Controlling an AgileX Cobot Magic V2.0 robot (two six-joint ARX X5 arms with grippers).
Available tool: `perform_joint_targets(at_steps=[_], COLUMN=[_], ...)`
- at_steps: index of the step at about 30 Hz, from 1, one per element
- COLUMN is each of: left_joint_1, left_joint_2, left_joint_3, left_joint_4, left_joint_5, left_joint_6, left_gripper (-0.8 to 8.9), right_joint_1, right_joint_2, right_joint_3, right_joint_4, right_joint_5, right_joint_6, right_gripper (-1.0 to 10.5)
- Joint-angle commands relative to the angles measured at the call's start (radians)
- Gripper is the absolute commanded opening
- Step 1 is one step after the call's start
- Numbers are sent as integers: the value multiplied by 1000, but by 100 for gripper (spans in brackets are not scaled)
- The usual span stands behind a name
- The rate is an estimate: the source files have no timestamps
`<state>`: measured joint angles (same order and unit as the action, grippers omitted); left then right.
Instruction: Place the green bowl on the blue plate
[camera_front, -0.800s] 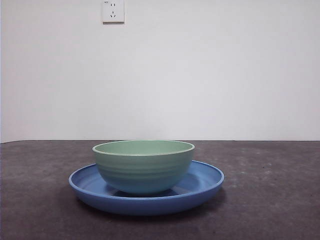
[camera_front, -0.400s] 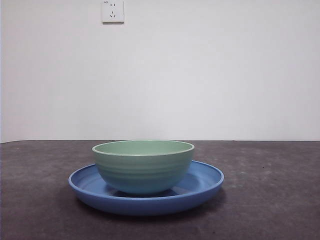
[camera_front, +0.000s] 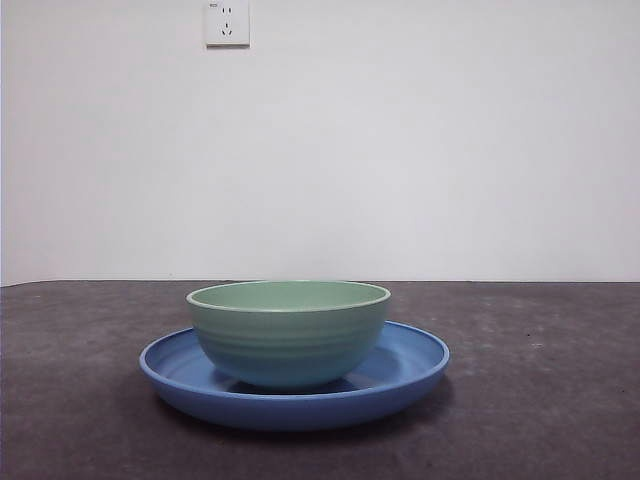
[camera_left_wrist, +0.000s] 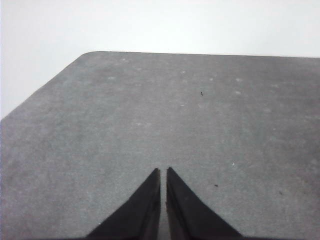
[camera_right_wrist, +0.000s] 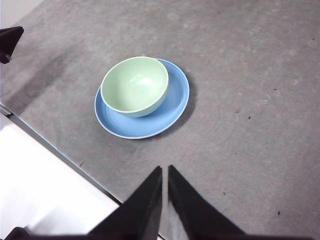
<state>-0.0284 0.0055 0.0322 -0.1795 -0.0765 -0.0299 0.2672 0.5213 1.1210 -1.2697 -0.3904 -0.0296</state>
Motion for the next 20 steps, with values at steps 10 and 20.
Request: perform_joint_targets(at_steps=[10, 20], left_joint_1=[-1, -1], left_joint_2=[-2, -2], left_joint_3=[-21, -21], left_joint_4=[-6, -7], left_joint_5=[-1, -1], left_joint_6=[-35, -35], left_gripper=[20, 20], right_joint_1=[3, -34], right_joint_2=[4, -29], right_joint_3=[18, 16], right_joint_4=[9, 13], right_joint_5=[-1, -5], right_joint_6=[-4, -4], right_gripper=[16, 16])
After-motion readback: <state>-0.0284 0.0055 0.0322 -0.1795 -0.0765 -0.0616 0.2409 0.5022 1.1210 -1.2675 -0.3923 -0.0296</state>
